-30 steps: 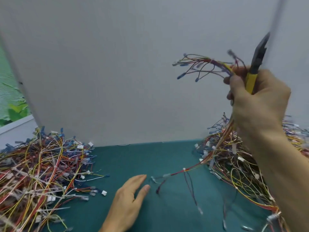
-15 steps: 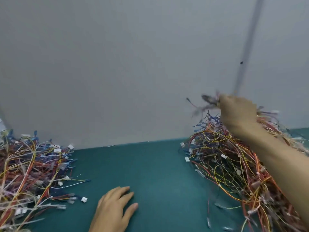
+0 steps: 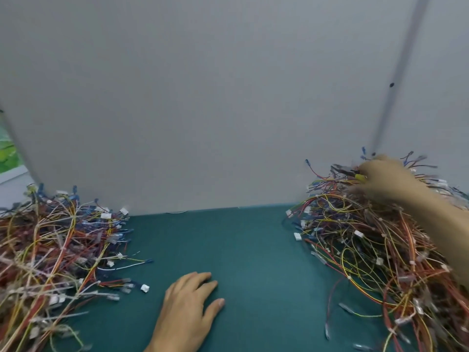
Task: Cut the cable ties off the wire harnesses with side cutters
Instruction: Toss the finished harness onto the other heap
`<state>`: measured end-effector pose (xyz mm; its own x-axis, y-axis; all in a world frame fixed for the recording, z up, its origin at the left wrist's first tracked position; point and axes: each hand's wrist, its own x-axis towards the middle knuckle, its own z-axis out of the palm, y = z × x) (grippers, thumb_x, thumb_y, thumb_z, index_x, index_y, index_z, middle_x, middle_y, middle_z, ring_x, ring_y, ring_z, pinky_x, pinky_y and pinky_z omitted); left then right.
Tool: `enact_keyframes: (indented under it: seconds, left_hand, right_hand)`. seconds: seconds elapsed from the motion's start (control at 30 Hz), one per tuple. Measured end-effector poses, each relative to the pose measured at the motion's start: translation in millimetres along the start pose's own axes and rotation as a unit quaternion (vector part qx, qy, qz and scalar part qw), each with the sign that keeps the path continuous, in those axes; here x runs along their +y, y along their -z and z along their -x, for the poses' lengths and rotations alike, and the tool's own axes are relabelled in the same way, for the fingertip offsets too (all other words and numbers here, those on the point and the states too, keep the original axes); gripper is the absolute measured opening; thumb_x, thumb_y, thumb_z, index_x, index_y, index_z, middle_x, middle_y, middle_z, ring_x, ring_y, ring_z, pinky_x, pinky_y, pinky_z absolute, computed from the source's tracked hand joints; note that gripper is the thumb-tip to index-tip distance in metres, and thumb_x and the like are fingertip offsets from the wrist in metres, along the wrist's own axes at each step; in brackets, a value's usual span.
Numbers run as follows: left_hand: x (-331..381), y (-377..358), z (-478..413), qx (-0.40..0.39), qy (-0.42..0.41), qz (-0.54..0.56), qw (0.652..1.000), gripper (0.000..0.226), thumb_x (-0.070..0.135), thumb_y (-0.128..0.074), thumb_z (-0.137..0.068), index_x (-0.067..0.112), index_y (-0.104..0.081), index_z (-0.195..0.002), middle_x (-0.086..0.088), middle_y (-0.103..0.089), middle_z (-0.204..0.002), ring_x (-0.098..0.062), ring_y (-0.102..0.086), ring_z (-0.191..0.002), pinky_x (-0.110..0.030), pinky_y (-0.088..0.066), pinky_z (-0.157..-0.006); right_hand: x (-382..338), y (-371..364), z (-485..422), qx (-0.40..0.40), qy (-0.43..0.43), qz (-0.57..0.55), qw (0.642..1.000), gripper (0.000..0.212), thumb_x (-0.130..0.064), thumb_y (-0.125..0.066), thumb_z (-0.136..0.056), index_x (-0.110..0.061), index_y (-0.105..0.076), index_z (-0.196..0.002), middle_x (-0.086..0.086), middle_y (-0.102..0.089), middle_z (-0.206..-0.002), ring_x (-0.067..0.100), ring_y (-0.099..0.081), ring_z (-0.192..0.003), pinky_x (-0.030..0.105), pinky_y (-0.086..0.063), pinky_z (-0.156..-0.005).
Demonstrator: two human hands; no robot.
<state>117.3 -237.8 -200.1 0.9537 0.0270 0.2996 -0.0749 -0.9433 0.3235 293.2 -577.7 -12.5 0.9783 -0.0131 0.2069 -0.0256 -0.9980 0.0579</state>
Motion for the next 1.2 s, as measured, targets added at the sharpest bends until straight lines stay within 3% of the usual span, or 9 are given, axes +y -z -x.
enact_keyframes:
  seconds: [0.1,0.2,0.27,0.33,0.43,0.53,0.73,0.9,1.2]
  left_hand:
    - [-1.7,-2.1,-0.8,-0.014,0.009,-0.019,1.000,0.048,0.061,-0.038,-0.093,0.043,-0.044,-0.136,0.029,-0.029,-0.145,0.001,-0.017,-0.139,-0.021,-0.010,-0.112]
    - [-3.2,-2.5,-1.2,-0.017,0.008,-0.037,0.999,0.048,0.063,-0.035,-0.093,0.043,-0.043,-0.136,0.029,-0.029,-0.145,0.001,-0.017,-0.138,-0.020,-0.009,-0.113]
    - [-3.9,-3.5,-0.7,-0.015,0.007,-0.037,0.999,0.049,0.063,-0.035,-0.092,0.042,-0.044,-0.136,0.029,-0.029,-0.145,0.001,-0.017,-0.138,-0.020,-0.008,-0.112]
    - [-3.1,-2.8,-0.8,-0.014,0.002,-0.036,0.999,0.050,0.063,-0.034,-0.093,0.041,-0.043,-0.136,0.028,-0.029,-0.145,0.001,-0.017,-0.138,-0.020,-0.008,-0.112]
    - [-1.7,-2.1,-0.5,-0.009,-0.004,-0.031,0.999,0.050,0.062,-0.037,-0.092,0.040,-0.045,-0.136,0.026,-0.032,-0.145,0.001,-0.019,-0.136,-0.019,-0.008,-0.111]
    - [-1.1,-0.8,0.0,-0.010,-0.009,-0.027,1.000,0.049,0.060,-0.039,-0.092,0.038,-0.047,-0.134,0.024,-0.033,-0.145,0.000,-0.021,-0.135,-0.019,-0.008,-0.110]
    - [-1.9,6.8,-1.6,-0.010,0.014,0.029,0.999,0.045,0.050,-0.048,-0.093,0.029,-0.054,-0.132,0.016,-0.041,-0.142,-0.002,-0.032,-0.133,-0.017,-0.018,-0.111]
    - [-14.4,43.3,-8.4,0.091,0.108,0.047,0.989,0.036,0.038,-0.056,-0.092,0.019,-0.063,-0.123,0.009,-0.057,-0.128,-0.006,-0.049,-0.121,-0.021,-0.033,-0.106]
    - [-63.7,115.0,-9.7,0.248,0.325,-0.111,0.906,0.042,0.028,-0.053,-0.093,0.008,-0.053,-0.131,-0.014,-0.052,-0.129,-0.030,-0.045,-0.120,-0.044,-0.038,-0.099]
  right_hand:
    - [-10.4,13.2,11.3,0.132,-0.001,-0.051,0.990,0.052,-0.044,-0.069,-0.084,-0.003,-0.060,-0.115,0.023,-0.047,-0.129,0.046,-0.042,-0.113,0.050,-0.041,-0.089]
    - [-36.3,26.5,37.1,0.263,0.036,-0.134,0.955,0.048,-0.030,-0.074,-0.082,0.003,-0.061,-0.113,0.030,-0.049,-0.123,0.051,-0.042,-0.109,0.053,-0.039,-0.088]
    - [-63.5,26.0,66.9,0.290,0.088,-0.179,0.936,0.043,-0.026,-0.073,-0.081,0.001,-0.063,-0.112,0.029,-0.055,-0.113,0.050,-0.047,-0.103,0.051,-0.040,-0.085]
    - [-94.2,10.5,102.5,0.248,0.141,-0.196,0.938,0.036,-0.030,-0.070,-0.083,-0.006,-0.063,-0.109,0.021,-0.060,-0.102,0.044,-0.054,-0.095,0.046,-0.042,-0.079]
    - [-138.5,-32.5,153.9,0.055,0.170,-0.140,0.974,0.026,-0.047,-0.052,-0.090,-0.025,-0.051,-0.104,-0.001,-0.059,-0.106,0.028,-0.057,-0.103,0.036,-0.041,-0.078]
    - [-162.5,-79.3,181.7,-0.071,0.171,-0.160,0.970,0.020,-0.047,-0.043,-0.095,-0.028,-0.037,-0.094,-0.006,-0.055,-0.113,0.023,-0.055,-0.109,0.034,-0.038,-0.079]
    - [-164.8,-113.3,187.0,-0.037,0.168,-0.121,0.978,0.024,-0.054,-0.033,-0.097,-0.031,-0.037,-0.104,-0.009,-0.048,-0.112,0.019,-0.050,-0.111,0.034,-0.037,-0.082]
    - [-161.0,-118.5,184.0,-0.038,0.155,-0.130,0.979,0.035,-0.063,-0.031,-0.093,-0.034,-0.039,-0.112,-0.011,-0.046,-0.114,0.015,-0.049,-0.113,0.030,-0.038,-0.085]
    - [-161.3,-118.8,181.8,-0.037,0.160,-0.137,0.977,0.036,-0.063,-0.031,-0.093,-0.034,-0.039,-0.113,-0.011,-0.046,-0.113,0.015,-0.050,-0.111,0.030,-0.038,-0.083]
